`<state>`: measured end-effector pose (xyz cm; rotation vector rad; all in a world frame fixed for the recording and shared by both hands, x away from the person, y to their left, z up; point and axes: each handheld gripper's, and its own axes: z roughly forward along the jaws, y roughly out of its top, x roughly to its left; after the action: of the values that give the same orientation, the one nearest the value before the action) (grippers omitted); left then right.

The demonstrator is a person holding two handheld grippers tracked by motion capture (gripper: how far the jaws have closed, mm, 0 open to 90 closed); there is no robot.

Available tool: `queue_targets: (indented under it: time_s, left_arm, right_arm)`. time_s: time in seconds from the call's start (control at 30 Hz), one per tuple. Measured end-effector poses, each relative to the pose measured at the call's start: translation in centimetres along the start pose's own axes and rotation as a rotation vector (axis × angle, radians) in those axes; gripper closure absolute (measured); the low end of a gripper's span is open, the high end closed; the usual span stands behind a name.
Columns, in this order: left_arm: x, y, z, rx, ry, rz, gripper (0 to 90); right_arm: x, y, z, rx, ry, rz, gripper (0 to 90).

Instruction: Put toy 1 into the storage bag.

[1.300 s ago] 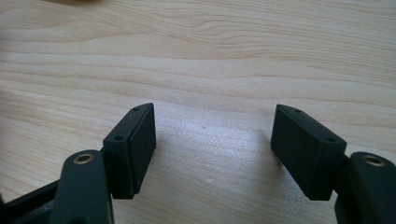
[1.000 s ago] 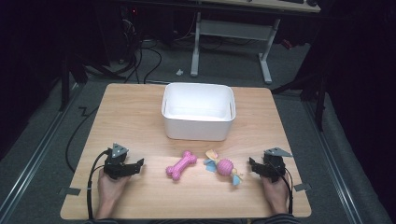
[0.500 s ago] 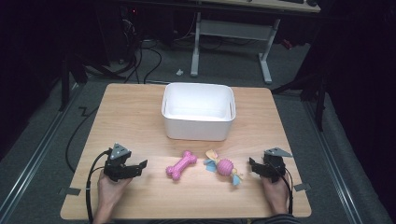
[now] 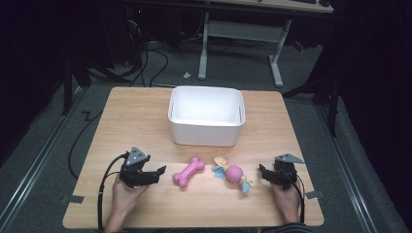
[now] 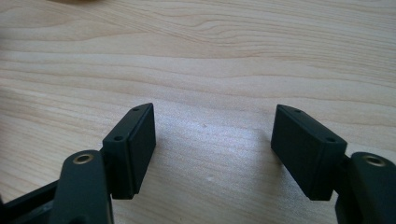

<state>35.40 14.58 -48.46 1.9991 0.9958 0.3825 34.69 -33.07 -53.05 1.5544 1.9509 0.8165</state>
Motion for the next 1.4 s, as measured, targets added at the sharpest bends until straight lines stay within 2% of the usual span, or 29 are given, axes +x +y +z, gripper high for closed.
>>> queue_targets:
  time_s: [0.33,0.63,0.8,0.9,1.0,1.23,1.4]
  left_arm:
    - [-1.9,0.8,1.8,0.012,-0.062,0.013,26.3]
    - [-3.6,1.5,3.3,0.036,-0.093,0.069,29.8]
    - [-4.6,1.9,4.4,0.063,-0.090,0.106,29.6]
    - [-5.1,2.0,5.2,0.064,-0.093,0.110,29.2]
    - [-5.5,2.2,6.2,0.088,-0.090,0.117,28.8]
    - [-5.8,2.2,7.4,0.107,-0.097,0.117,29.9]
    - [-6.0,2.0,8.0,0.132,-0.098,0.133,34.3]
  right_arm:
    - [0.0,0.0,0.0,0.000,0.000,0.001,31.1]
    - [0.0,0.0,0.0,0.000,0.000,0.001,31.0]
    - [0.0,0.0,0.0,-0.001,0.001,0.001,31.1]
    - [0.0,0.0,0.0,0.000,0.001,0.000,31.1]
    - [0.0,0.0,0.0,0.000,0.001,0.000,31.1]
    - [0.0,0.0,0.0,0.000,0.001,0.001,31.0]
    - [0.0,0.0,0.0,0.001,0.001,0.003,31.0]
